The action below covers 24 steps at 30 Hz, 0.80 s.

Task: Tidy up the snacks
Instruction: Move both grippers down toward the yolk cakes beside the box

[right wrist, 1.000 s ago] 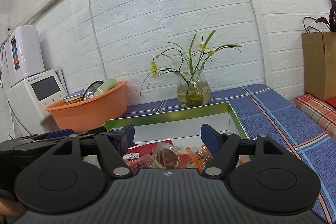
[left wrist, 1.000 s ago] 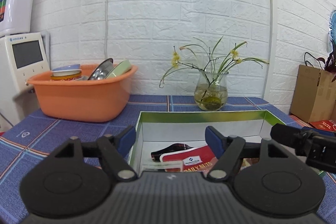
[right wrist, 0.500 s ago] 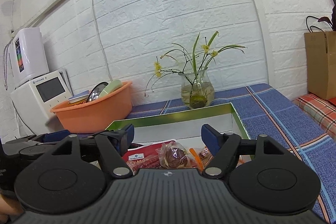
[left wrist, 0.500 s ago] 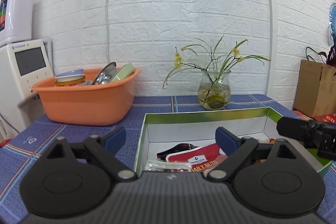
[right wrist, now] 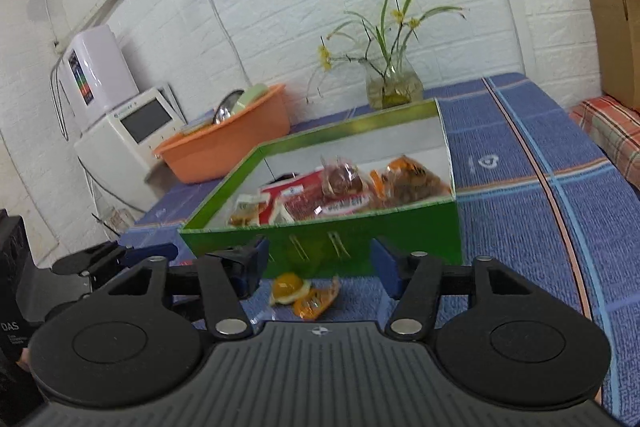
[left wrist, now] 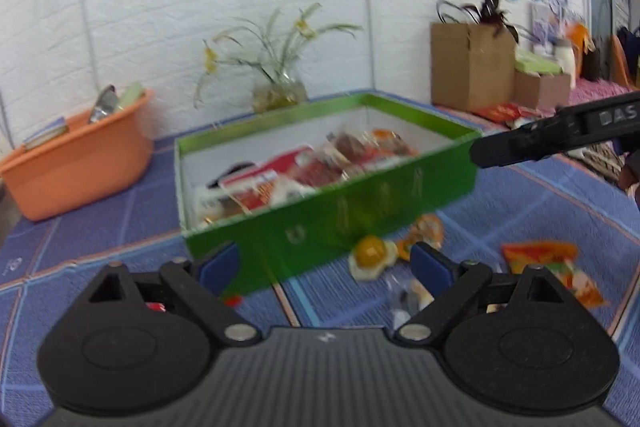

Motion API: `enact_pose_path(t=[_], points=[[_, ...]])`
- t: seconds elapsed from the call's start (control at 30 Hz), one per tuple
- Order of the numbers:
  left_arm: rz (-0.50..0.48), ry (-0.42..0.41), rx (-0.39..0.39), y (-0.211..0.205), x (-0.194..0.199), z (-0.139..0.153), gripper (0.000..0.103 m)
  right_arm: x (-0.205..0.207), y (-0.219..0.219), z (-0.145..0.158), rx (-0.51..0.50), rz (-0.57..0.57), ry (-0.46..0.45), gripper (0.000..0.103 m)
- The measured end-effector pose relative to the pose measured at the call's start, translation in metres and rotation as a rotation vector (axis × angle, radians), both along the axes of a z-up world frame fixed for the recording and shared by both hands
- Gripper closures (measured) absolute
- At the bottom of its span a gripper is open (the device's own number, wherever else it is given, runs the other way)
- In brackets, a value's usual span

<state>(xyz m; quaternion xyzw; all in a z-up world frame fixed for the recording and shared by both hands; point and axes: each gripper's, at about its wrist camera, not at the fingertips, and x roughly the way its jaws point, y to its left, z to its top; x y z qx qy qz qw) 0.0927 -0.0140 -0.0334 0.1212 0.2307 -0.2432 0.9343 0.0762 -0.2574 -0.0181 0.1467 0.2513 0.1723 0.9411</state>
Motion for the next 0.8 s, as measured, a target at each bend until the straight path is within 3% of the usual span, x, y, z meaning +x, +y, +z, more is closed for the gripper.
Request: enact_pose_path(t=[0.03,0.07,0.23,0.43,0.5,0.63,0.8], points=[[0.001,0.012,0.015,-0.004,0.003,-0.005,0.011,0.002,0.002,-0.005,-0.036,0.004,0.018,0.032],[0.012,0.02,0.032,-0.009,0.006,-0.009,0.011,0.004,0.005,-0.01,-0.073,0.01,0.033,0.034],[0.01,0.062,0.021,-0.02,0.026,-0.016,0.011,0.007,0.022,-0.022,-0.208,0.107,0.067,0.034],[-0.001,0.25,-0.07,-0.018,0.057,-0.024,0.011,0.01,0.045,-0.029,-0.34,0.216,0.049,0.034],[0.0,0.28,-0.099,-0.015,0.064,-0.024,0.011,0.016,0.048,-0.029,-0.372,0.229,0.044,0.033],[-0.02,0.329,-0.144,-0.009,0.075,-0.022,0.011,0.026,0.053,-0.028,-0.434,0.24,0.032,0.021],[-0.02,0.327,-0.177,-0.004,0.075,-0.023,0.011,0.035,0.059,-0.036,-0.468,0.275,0.013,0.017]])
